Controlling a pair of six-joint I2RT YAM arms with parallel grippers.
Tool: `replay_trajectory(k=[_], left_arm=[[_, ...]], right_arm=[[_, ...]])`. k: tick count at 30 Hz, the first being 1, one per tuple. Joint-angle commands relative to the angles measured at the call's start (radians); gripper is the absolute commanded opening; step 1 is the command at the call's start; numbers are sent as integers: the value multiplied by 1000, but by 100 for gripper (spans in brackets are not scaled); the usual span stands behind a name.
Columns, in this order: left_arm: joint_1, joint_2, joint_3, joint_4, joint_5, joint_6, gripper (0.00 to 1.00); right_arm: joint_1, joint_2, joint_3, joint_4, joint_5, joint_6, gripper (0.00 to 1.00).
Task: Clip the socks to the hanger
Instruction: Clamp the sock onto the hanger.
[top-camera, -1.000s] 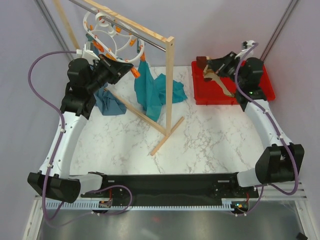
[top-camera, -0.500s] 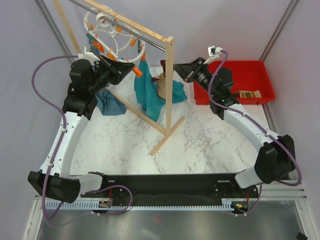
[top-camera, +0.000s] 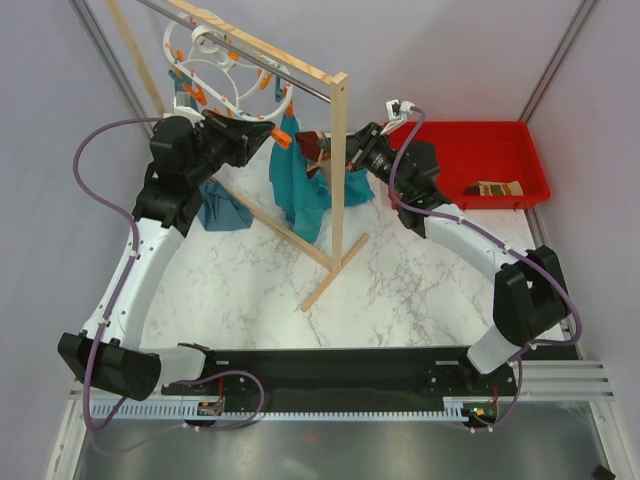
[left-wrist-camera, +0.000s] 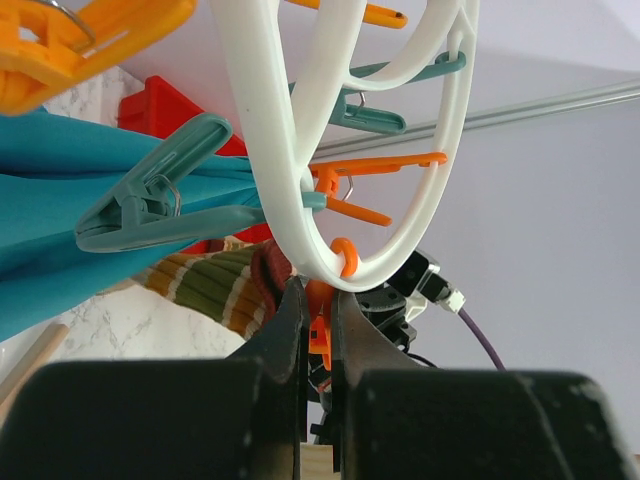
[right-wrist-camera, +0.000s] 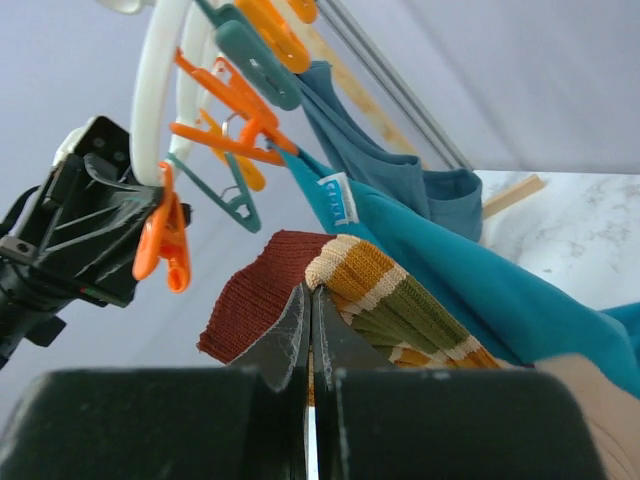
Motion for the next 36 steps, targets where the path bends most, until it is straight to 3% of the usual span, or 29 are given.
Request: replay_trajectory(k=[1,14,36], left_arm=[[-12,33,15,-88,-24,-55,2],[-69,31,-14,34,-108,90,2],[-75,8,-43,34,-108,90,2]], right_arm=[[8,-8,33,98,18,56,0],[70,-28,72,-22,153,143,0],[71,-51,107,-94,201,163,0]])
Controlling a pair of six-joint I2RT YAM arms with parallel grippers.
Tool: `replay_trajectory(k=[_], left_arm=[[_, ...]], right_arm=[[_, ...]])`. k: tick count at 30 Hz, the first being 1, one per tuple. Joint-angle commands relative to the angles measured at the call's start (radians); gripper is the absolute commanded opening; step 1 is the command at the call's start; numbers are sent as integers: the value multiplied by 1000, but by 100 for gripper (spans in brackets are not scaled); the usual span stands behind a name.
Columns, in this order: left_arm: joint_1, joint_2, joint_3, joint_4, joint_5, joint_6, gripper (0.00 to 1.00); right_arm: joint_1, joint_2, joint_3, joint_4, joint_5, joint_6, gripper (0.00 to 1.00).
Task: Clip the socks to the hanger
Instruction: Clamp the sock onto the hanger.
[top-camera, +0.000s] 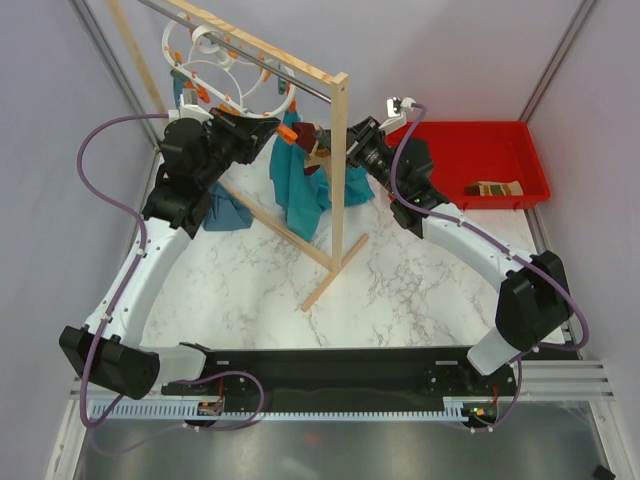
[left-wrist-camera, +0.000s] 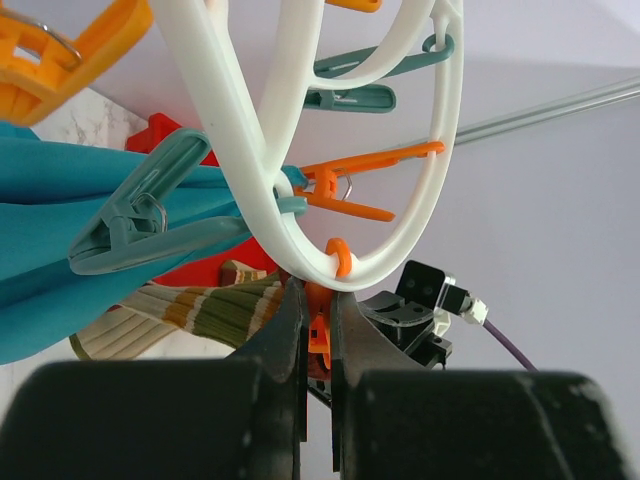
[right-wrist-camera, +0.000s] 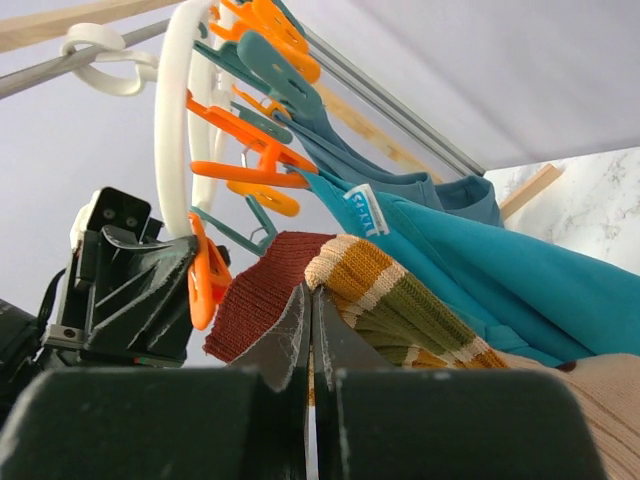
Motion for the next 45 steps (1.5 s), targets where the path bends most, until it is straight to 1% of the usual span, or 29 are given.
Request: replay_trajectory(k=[1,8,18,30,45], left_arm=[[-10,-7,-24,-48,2,23,2],[-12,-2,-32,-48,2,23,2],[-10,-22,-101,-48,2,23,2],[-10,-31,-93,-48,2,23,2],[-9,-27,-109,-48,2,23,2]], right_arm=[[2,-30,48,24,18,20,0],[4,-6,71,17,5,37,0],[4,5,45,32,0,51,0],[1,-35,10,30,25,50,0],[1,-18,21,23,12,60,0]])
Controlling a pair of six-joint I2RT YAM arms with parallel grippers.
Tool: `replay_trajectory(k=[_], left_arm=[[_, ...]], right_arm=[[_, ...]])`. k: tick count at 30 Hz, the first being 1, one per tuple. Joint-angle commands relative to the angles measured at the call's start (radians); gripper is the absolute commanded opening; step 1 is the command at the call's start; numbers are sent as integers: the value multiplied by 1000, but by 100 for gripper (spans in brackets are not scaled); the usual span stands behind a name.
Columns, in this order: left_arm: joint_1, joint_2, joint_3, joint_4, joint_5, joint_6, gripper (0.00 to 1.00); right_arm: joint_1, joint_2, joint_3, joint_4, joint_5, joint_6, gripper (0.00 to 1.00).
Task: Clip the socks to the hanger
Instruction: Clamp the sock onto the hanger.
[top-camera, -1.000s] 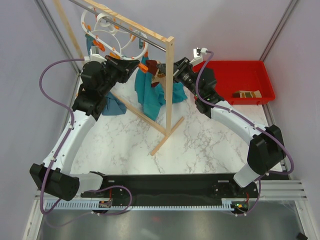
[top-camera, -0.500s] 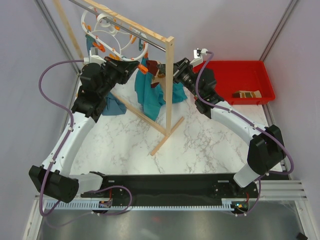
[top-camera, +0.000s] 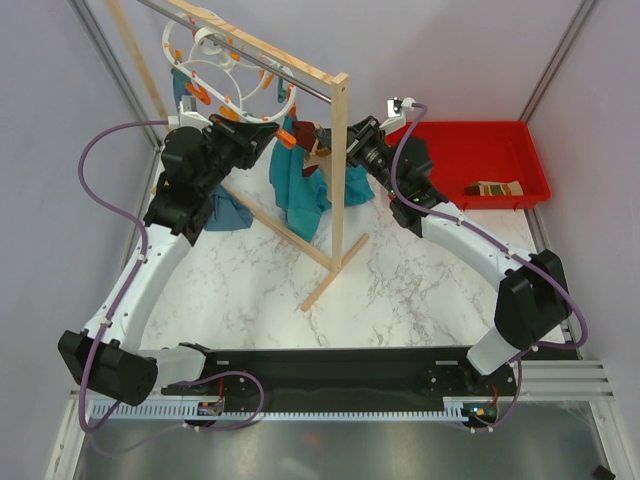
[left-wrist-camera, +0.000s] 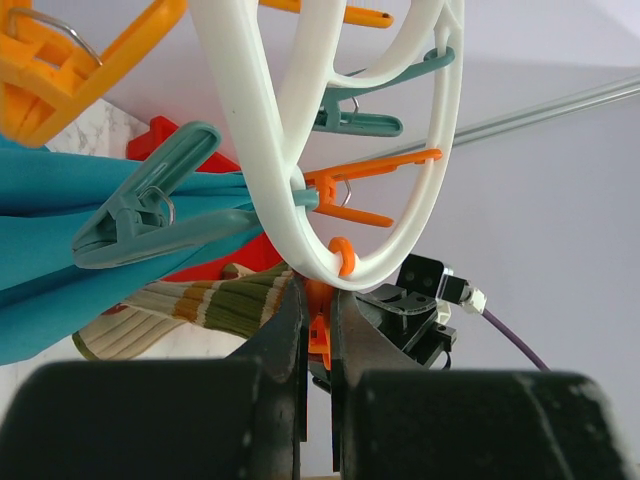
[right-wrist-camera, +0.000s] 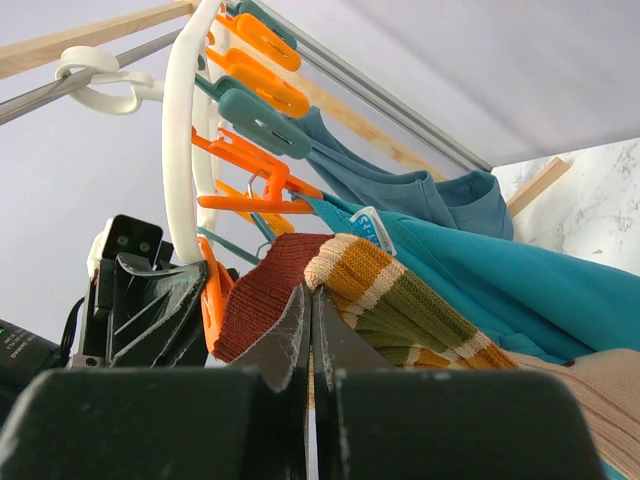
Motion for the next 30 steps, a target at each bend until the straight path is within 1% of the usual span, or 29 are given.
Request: replay_trajectory(k=[1,5,16,30], left_arm=[[-6,6,-35,-106,7,23,2],[-3,9,-11,-106,7,23,2],[0,9,-6,-106,7,23,2],[2,34,-9,-106,7,23,2]], right_arm=[[1,-26,5,35,-4,10,0],[2,-35,-8,40,-2,13,0],[-1,-55,-31,35,9,7,0],[10,0,32,17,-13,17,0]])
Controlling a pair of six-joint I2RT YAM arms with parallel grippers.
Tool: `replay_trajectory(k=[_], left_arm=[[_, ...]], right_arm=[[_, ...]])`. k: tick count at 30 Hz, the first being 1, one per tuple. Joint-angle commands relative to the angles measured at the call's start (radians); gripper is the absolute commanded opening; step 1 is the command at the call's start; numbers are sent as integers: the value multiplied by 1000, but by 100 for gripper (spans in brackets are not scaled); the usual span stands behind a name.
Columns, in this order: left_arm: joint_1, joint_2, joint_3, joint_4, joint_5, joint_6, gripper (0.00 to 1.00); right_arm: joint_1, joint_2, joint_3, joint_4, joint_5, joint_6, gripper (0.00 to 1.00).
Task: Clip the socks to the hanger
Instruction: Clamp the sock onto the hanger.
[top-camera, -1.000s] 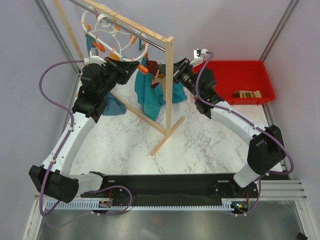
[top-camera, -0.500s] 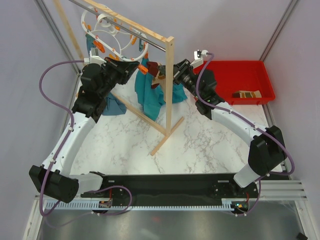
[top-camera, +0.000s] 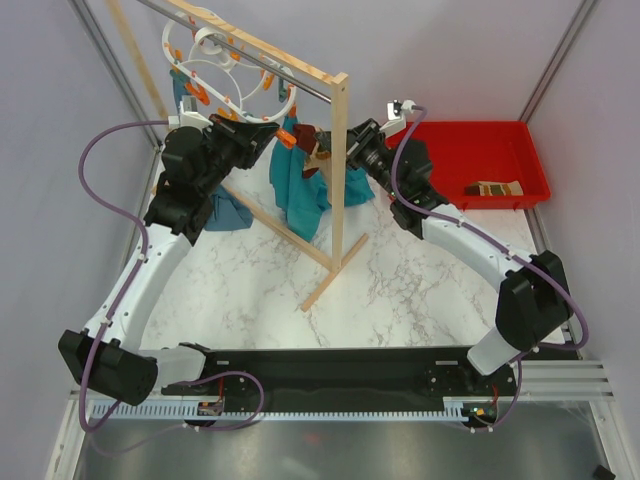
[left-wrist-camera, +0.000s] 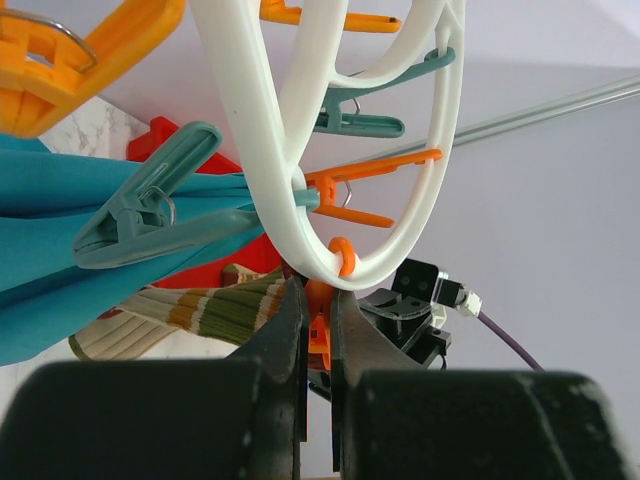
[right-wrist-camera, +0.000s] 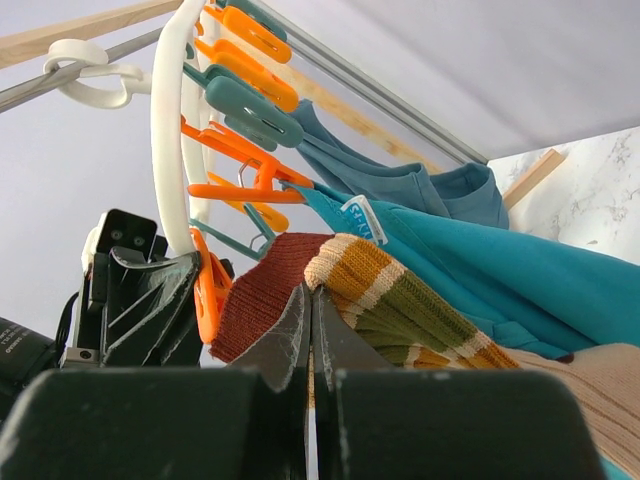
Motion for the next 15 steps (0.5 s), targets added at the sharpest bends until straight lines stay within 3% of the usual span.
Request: replay_trajectory(k=[1,15], left_arm=[[1,34,-5,-111,7,23,2],[1,32,-2,-111,7,23,2]], right_arm=[[12,20,63,13,-14,10,0],[46,45,92,-4,2,-18,0]])
